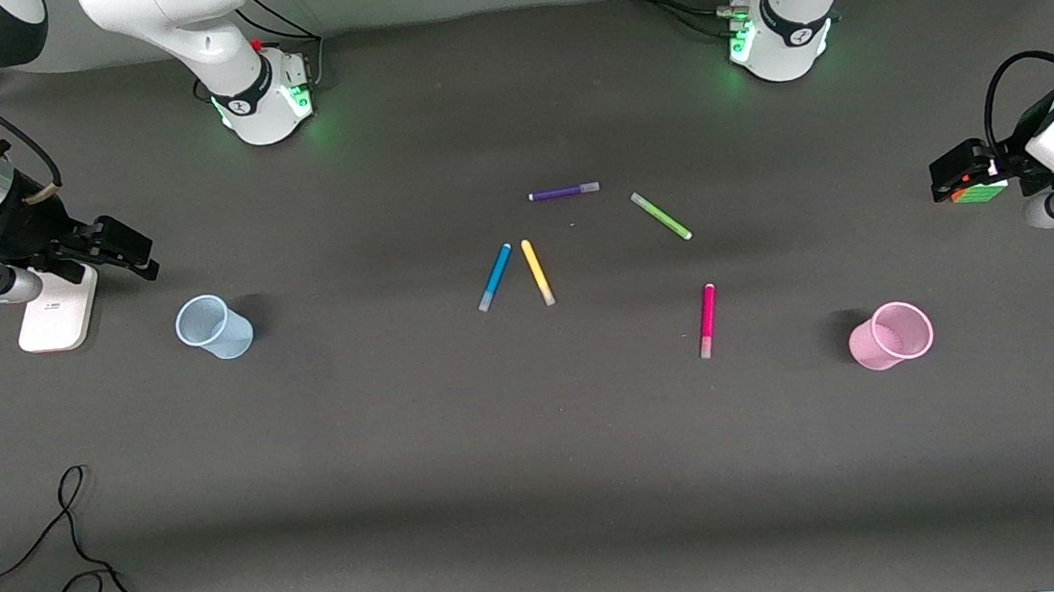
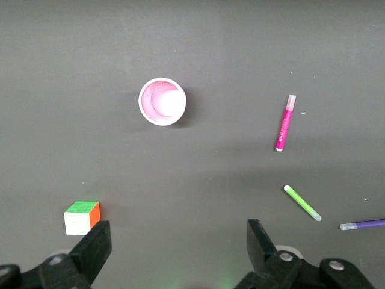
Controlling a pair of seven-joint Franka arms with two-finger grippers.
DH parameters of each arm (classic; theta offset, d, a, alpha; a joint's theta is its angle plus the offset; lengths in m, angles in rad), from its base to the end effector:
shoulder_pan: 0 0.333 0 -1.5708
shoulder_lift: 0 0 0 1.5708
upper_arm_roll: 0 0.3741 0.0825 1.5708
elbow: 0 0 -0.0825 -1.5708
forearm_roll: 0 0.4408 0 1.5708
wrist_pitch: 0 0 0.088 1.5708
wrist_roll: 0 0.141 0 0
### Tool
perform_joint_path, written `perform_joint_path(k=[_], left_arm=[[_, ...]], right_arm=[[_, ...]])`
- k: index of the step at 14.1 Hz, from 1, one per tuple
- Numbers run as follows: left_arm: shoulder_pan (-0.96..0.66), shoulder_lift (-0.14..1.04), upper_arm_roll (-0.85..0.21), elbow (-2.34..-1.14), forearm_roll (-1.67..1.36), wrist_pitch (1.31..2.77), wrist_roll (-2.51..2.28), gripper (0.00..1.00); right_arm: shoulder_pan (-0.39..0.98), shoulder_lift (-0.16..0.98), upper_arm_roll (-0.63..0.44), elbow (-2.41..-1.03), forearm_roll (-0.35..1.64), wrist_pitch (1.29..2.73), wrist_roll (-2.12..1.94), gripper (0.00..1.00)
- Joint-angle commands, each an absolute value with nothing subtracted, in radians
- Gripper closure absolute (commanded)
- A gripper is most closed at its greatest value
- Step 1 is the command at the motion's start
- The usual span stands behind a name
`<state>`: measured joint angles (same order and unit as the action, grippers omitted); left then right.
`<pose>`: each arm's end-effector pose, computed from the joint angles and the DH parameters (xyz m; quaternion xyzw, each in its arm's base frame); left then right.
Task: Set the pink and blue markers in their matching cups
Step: 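Reach the right gripper toward the blue marker while the left gripper starts moving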
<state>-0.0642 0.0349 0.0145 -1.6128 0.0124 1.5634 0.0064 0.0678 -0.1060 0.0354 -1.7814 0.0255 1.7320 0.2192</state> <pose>0.6165 -0.0290 0.6045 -0.9987 0.0282 0.0420 0.0074 0.5818 0.0644 0.6139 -0.9978 0.0597 -0.0262 0.0152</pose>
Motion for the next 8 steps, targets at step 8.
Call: perform_joint_path(k=[8], left_arm=[[-0.060,0.037,0.014,-1.600,0.006,1.566,0.020,0.00]], right_arm=[[0.089,-0.022,0.034,-1.789,0.063,1.741,0.206,0.00]])
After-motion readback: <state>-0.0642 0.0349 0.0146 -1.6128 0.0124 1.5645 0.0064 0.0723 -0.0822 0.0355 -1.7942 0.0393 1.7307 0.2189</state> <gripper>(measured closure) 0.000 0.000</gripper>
